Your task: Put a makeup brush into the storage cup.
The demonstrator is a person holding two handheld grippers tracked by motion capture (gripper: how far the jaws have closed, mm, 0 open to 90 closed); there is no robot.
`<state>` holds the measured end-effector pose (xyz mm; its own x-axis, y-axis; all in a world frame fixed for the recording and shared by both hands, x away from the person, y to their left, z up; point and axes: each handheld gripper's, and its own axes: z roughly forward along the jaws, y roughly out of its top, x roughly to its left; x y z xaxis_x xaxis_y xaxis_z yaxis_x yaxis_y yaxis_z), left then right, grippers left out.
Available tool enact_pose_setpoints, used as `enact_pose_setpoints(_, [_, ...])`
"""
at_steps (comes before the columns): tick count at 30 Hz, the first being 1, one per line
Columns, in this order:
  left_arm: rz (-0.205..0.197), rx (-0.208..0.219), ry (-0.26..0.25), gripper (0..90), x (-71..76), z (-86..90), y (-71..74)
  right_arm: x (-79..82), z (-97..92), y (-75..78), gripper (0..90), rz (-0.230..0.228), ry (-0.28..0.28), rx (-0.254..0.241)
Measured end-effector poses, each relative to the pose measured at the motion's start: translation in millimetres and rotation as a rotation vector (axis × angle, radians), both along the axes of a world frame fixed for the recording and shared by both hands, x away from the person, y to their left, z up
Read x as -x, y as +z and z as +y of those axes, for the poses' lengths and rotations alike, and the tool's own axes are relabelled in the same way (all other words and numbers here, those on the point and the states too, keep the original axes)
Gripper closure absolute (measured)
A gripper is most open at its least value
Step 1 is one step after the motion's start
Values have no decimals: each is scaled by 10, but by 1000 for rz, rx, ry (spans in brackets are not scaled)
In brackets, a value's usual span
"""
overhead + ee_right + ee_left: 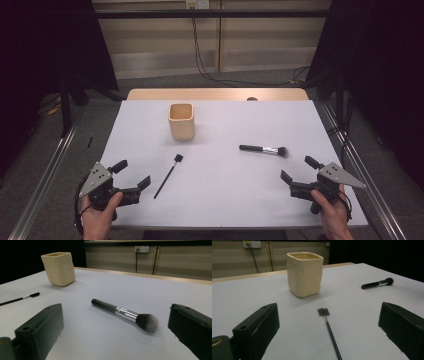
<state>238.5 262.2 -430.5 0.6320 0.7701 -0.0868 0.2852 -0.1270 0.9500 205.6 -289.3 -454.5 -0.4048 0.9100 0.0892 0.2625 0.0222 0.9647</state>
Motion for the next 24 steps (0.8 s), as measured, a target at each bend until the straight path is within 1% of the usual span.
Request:
enact_pose_setpoints(1, [0,0,0,33,0,0,0,0,0,0,0,0,0,0])
enact_pose_setpoints(3, [-13,1,10,33,-8,-8,29,6,-4,3,0,1,2,2])
enact_pose_setpoints(6, [-12,1,4,33,-29,-23,50,4,-7,6,0,0,-2,-2])
enact_pose_setpoints(8, [-15,-12,1,33,-64,-31,62,-1,-4,2,0,-1,1,-2])
enact_pose_setpoints(9, [-15,-12,1,33,-64,-31,62,-1,-4,2,0,-1,1,-2])
enact_pose_setpoints(11, [-19,-9,0,33,-95,-44,75,-2,-2,1,0,0,-2,2])
enact_pose_setpoints(13, [-19,-22,-6,32,-140,-72,84,3,-10,-2,0,6,-6,4])
enact_pose_setpoints(14, [-19,-22,-6,33,-140,-72,84,3,-10,-2,0,6,-6,4])
enact_pose_setpoints(16, [-15,-24,-12,33,-184,-106,84,3,-15,-4,0,4,-5,4])
enact_pose_setpoints(18, [-17,-35,-15,33,-231,-138,94,-3,-12,-6,0,10,-6,6])
enact_pose_setpoints(19, [-13,-29,-16,33,-250,-155,97,-3,-12,-6,0,10,-6,6])
enact_pose_setpoints(21, [-18,-29,-17,32,-289,-187,106,1,-4,-3,0,9,-5,3])
enact_pose_setpoints(22, [-15,-31,-27,32,-310,-205,113,1,-4,-4,0,5,0,7])
enact_pose_setpoints(24, [-29,-35,-35,32,-350,-240,129,-1,3,-4,0,9,-1,2])
